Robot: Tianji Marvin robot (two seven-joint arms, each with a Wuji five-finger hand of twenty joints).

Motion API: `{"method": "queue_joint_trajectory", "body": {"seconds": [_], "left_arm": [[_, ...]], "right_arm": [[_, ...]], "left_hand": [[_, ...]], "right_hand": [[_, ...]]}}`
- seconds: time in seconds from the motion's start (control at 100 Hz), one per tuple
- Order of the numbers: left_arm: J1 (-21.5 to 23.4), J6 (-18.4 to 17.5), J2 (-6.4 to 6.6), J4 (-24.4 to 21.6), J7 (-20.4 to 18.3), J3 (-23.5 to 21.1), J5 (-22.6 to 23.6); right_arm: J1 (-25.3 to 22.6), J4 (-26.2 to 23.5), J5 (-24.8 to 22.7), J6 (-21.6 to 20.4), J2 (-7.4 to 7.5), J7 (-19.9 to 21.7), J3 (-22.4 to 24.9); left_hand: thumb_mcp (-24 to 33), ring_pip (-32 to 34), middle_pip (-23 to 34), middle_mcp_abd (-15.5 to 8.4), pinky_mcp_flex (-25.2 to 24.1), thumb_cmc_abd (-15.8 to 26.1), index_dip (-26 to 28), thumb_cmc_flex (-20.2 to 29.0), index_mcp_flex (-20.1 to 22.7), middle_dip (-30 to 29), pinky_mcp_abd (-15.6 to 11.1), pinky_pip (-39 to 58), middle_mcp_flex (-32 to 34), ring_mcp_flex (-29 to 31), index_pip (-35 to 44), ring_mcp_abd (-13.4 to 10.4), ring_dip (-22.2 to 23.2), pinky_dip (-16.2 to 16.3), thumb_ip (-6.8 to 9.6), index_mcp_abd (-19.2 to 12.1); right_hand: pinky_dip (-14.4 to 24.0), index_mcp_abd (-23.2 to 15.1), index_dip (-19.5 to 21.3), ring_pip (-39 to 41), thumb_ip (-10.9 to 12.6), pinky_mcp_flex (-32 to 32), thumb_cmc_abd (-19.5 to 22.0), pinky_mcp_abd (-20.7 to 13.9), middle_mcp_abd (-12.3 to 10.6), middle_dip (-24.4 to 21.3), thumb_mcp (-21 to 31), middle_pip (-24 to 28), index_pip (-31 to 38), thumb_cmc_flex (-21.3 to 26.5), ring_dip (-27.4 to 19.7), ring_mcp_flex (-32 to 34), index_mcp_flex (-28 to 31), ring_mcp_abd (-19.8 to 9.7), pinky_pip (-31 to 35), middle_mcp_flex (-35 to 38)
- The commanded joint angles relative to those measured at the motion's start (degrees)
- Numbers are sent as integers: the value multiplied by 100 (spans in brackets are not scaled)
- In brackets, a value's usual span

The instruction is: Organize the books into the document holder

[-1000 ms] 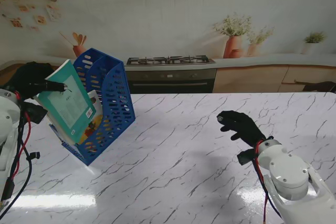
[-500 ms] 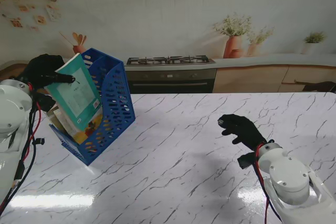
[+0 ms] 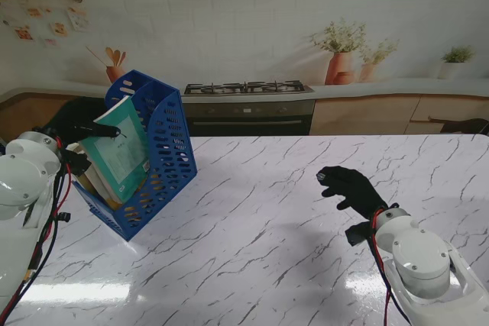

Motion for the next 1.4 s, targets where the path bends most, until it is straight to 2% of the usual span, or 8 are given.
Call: {"method": "queue_joint_trajectory", "body": {"seconds": [0.0,0.23,0.48,0.68,0.96,1.08,1.21,1.39], "left_arm": [[136,-314,-76,133,52,121,162],[175,-628,-92,432,255,354,439],[343,-837,-123,537,655,540,984],[533,-753,-116,380,683,540,1209],[733,-378,-117,18,592,530,1219],[790,-335,-131,-88,644,528,1206],[851,-321,-139,-205,660,492,1192],[932,-301,-149,-421,706,412,1233]], "right_arm": [[1,19,36,-31,-39,24,-27],[62,72,82,-54,-39,50,-51],[70,83,103,-27,-38,65,-55],[62,80,111,-32,-41,56,-41],[27,64,107,-43,-40,53,9],[24,52,96,-39,-36,69,31],[33,62,103,-55,-39,60,29],[33,74,122,-79,-37,72,23]], "left_hand": [[774,229,-184,-715,152,230,167,576,288,-67,-1566,1197,328,203,503,-364,-13,-58,190,-144],[756,215,-261,-676,149,255,142,530,277,-172,-1559,1189,290,202,487,-375,1,-61,69,-192],[561,-23,-471,-326,124,449,-133,409,192,-728,-1313,1049,218,199,334,-271,-14,-153,-327,-328],[-130,-635,-469,-328,82,659,-747,158,-125,-984,-964,917,-160,153,160,197,176,-516,-810,-969],[-1035,-1950,486,-57,-184,1118,-2620,-7,-1207,-2184,-385,357,-1418,-467,-896,629,591,-1121,-860,-1139],[-1218,-2148,453,-39,-634,1240,-3884,135,-1222,-2380,-187,217,-1718,-796,-1623,670,567,-954,-788,-1095],[-1329,-2450,442,-55,-1078,1316,-4404,174,-1208,-2566,93,-72,-1856,-1111,-1862,796,465,-708,-757,-1086],[-1406,-3588,248,-99,-2645,1526,-5033,-106,-1269,-2846,875,-1305,-2246,-2181,-2908,1029,75,128,-742,-1009]], "right_hand": [[-54,-34,76,11,190,-73,107,-538,-95,34,-182,-25,-53,-35,-5,34,-13,-39,-22,-52],[-48,-36,87,44,207,-53,123,-561,-91,40,-298,11,-37,20,3,42,15,-39,-13,-40],[-24,-63,91,101,218,2,68,-518,-88,36,-273,40,-10,0,8,121,84,-7,54,38],[-19,-89,86,117,212,26,20,-464,-92,24,-154,25,4,-85,5,171,119,8,101,90],[-33,-100,78,74,198,10,45,-467,-95,16,-78,-27,1,-118,-6,136,100,-1,99,56],[-47,-90,76,45,195,-9,79,-501,-95,21,-118,-42,-9,-86,-9,94,72,-14,76,16],[-62,-66,76,21,198,-34,112,-536,-96,27,-190,-47,-19,-32,-10,49,40,-29,41,-28],[-72,-59,83,12,210,-62,148,-570,-90,32,-305,-37,-20,40,-10,16,30,-36,1,-59]]}}
